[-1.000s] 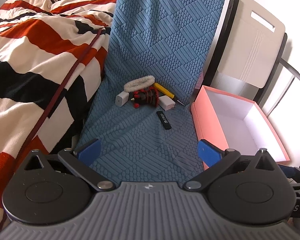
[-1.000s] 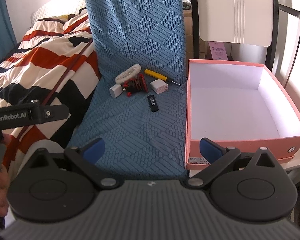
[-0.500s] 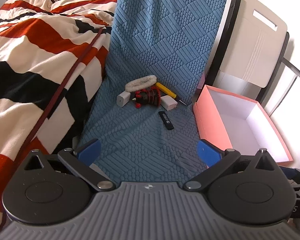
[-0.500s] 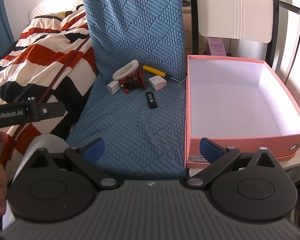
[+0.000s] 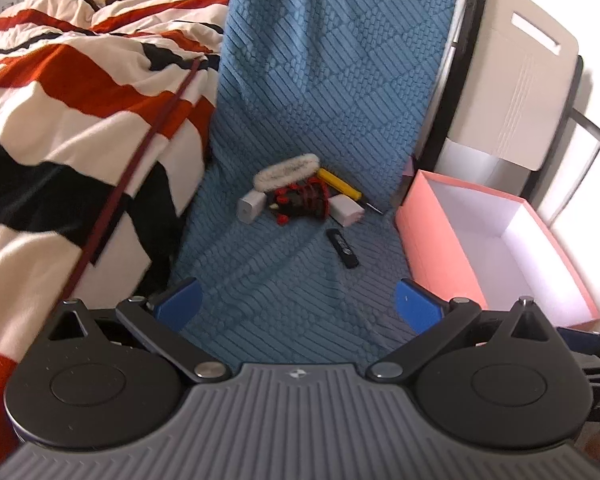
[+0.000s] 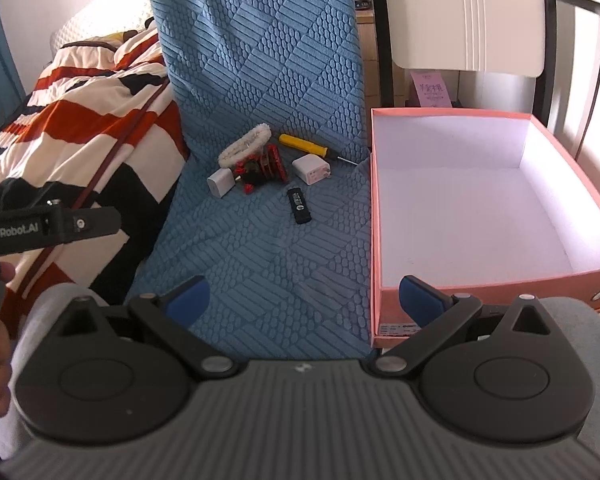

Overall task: Organize rigid objects
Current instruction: 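Move left tool to white charger while right tool moves to black USB stick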

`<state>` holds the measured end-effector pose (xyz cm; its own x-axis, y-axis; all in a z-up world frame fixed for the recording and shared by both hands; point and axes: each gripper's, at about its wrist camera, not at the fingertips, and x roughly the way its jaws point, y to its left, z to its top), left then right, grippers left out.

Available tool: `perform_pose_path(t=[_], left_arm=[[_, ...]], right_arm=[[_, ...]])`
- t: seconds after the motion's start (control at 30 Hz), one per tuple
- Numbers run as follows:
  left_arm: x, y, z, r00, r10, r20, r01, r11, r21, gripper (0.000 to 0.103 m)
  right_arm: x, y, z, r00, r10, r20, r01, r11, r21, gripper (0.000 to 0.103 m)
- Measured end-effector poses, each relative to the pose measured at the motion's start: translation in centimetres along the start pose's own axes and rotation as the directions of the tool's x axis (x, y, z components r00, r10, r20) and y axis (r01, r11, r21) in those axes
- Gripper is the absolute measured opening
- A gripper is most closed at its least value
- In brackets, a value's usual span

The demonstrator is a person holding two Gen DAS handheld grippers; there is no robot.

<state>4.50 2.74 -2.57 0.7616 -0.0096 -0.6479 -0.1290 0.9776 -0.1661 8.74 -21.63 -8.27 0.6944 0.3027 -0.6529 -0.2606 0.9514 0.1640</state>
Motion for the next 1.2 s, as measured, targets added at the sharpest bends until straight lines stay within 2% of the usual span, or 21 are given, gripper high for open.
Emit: perform_pose_path(t=[0.23, 0.37, 0.63, 0.9, 1.2], left_arm=[[1.3, 1.0, 1.3, 1.0, 0.012, 0.023, -0.012, 1.0, 0.026, 0.103], [3.6, 1.7, 1.3, 1.0, -0.011, 0.019, 0.01, 1.0, 0.029, 0.103], [9.2, 2.9, 1.2, 0.999, 0.025, 0.035, -0.026, 0.999, 0.028, 0.103], [14.4, 3.4, 0.5, 0.999, 0.037, -0.009, -0.036, 0.999, 0.03, 0.103], [18.0, 3.0, 1.2, 1.0, -0.006, -0.018, 0.006, 1.0, 0.001, 0.103]], right_arm=[[0.9, 0.3, 0.7, 1.0, 0.007, 0.008, -0.007, 1.0, -0.011, 0.103], [2.2, 0.7, 1.0, 1.0, 0.012, 0.02, -0.012, 1.0, -0.022, 0.103], [5.8, 1.1, 1.8, 0.999, 0.009, 0.031, -0.006, 0.996, -0.085, 0.103], [9.5, 1.0, 2.5, 0.999, 0.019, 0.039, -0.014, 0.994, -0.107, 0.103], [12.1, 1.5, 3.3, 0.998, 0.052, 0.029, -0.048, 0.991, -0.124, 0.103]])
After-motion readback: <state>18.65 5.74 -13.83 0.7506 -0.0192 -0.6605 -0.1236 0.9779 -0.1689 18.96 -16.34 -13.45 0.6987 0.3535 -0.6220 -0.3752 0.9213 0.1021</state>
